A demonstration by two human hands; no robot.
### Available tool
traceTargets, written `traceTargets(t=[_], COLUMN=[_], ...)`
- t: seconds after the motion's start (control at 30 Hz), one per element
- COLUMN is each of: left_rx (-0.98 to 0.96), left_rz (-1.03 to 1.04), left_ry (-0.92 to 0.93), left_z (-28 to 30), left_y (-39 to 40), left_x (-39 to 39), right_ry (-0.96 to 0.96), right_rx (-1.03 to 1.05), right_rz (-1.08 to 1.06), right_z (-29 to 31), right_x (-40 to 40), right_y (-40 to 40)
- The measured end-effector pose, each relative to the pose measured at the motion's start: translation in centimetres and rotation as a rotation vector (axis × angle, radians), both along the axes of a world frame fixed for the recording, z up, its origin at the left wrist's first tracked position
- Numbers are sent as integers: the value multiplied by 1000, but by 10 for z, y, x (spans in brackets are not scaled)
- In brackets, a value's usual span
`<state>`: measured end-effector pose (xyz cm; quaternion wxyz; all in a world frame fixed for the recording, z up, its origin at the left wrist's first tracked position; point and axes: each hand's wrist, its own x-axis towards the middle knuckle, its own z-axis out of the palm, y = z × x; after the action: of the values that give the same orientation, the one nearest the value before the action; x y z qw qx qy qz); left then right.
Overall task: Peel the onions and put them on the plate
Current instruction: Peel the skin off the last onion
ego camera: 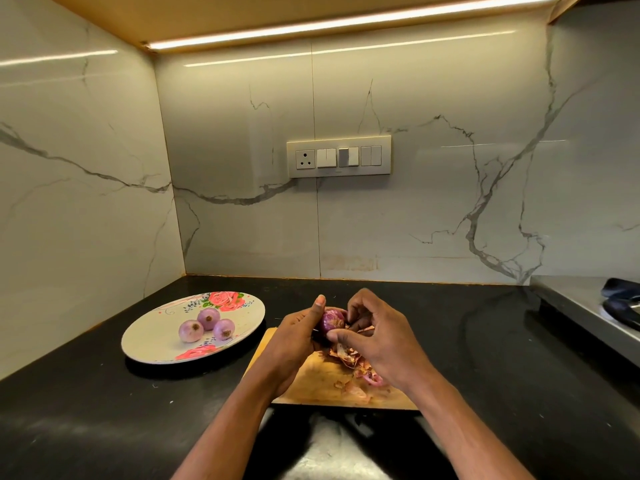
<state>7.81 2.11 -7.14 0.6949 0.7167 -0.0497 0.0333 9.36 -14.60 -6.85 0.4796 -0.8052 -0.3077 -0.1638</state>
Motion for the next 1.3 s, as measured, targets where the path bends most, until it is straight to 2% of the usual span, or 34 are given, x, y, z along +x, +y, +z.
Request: traceTargets(t=[0.1, 0.27, 0.6, 0.87, 1.07, 1.3], left_rx=[-48, -32, 84, -5, -125, -199], left_rz=[-2, 5, 68, 56, 69, -16], left_ry=[0, -8, -32, 11, 34, -58], left_z=[1, 0, -1, 0, 3, 5], left_y=[0, 0, 1, 2, 2, 3], left_x=[0, 0, 1, 1, 0, -2], right_ry=[29, -13, -65, -1, -46, -69], right_rx=[42, -2, -59, 25, 34, 173], right_rz=[16, 28, 22, 42, 3, -72], right_z=[1, -1, -4, -2, -4, -1], right_x=[0, 2, 2, 3, 7, 8], right_y=[0, 1, 3, 2, 1, 0])
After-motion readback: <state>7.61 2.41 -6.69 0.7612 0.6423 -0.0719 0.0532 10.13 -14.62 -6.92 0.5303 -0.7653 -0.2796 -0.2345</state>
